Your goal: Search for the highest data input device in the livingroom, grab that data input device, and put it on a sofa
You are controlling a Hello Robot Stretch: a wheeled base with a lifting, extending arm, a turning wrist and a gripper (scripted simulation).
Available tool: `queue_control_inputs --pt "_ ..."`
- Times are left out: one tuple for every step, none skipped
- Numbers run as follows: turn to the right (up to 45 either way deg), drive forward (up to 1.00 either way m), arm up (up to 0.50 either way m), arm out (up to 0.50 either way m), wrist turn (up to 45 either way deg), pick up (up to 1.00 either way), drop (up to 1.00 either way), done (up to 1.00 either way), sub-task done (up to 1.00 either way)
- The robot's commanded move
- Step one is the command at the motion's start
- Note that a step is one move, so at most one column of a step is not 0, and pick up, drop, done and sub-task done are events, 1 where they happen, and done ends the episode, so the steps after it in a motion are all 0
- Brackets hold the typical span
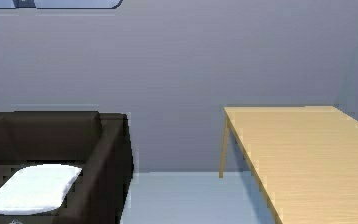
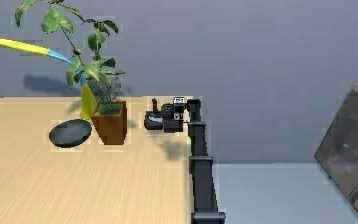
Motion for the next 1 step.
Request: queue_control_inputs --pt "0.0 0.0 0.2 0.0 0.0 0.0 0.0 0.0 0.0"
